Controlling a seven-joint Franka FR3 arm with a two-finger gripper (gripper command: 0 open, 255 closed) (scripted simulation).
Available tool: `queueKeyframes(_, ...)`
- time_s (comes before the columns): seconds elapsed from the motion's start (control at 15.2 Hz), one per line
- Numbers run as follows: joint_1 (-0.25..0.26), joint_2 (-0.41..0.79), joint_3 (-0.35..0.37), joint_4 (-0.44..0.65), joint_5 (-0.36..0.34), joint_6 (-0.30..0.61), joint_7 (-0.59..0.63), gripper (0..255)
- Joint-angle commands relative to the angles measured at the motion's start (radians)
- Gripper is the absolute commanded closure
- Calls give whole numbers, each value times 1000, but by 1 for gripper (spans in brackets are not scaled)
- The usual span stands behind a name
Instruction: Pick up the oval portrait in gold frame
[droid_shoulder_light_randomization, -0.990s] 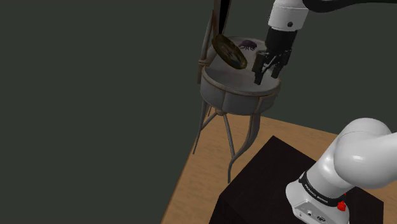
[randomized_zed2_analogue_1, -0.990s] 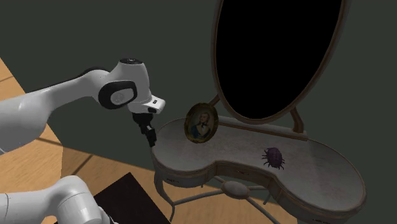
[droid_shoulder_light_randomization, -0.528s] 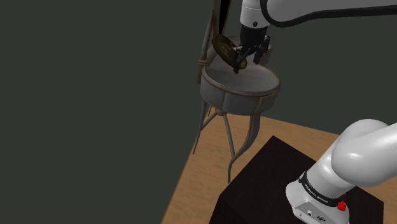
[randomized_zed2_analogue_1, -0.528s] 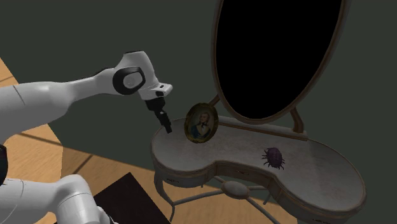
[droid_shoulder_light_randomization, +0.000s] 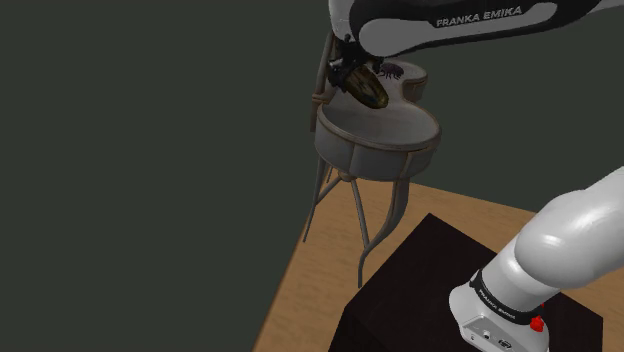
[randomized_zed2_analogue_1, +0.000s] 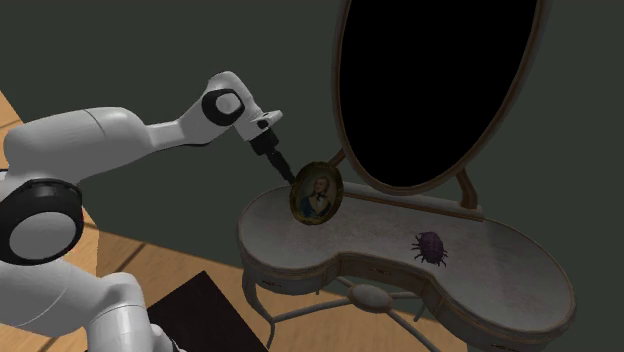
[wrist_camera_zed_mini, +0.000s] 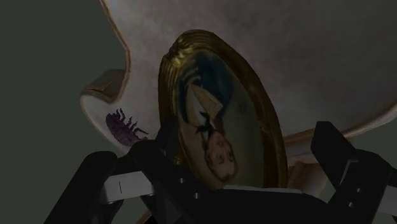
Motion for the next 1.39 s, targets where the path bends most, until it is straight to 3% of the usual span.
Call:
queueKeyframes(0.0, -16, 91, 52, 90, -118, -39, 84, 0)
queueKeyframes(0.2, -16, 220, 106, 216, -294, -123, 181, 0)
queueKeyframes(0.26, -12, 234, 109, 230, -313, -134, 189, 0)
queueKeyframes(0.86, -12, 239, 103, 144, -323, -72, 256, 0)
queueKeyframes(0.92, -13, 238, 103, 140, -323, -70, 258, 255)
queueKeyframes(1.32, -13, 237, 102, 138, -323, -68, 257, 255)
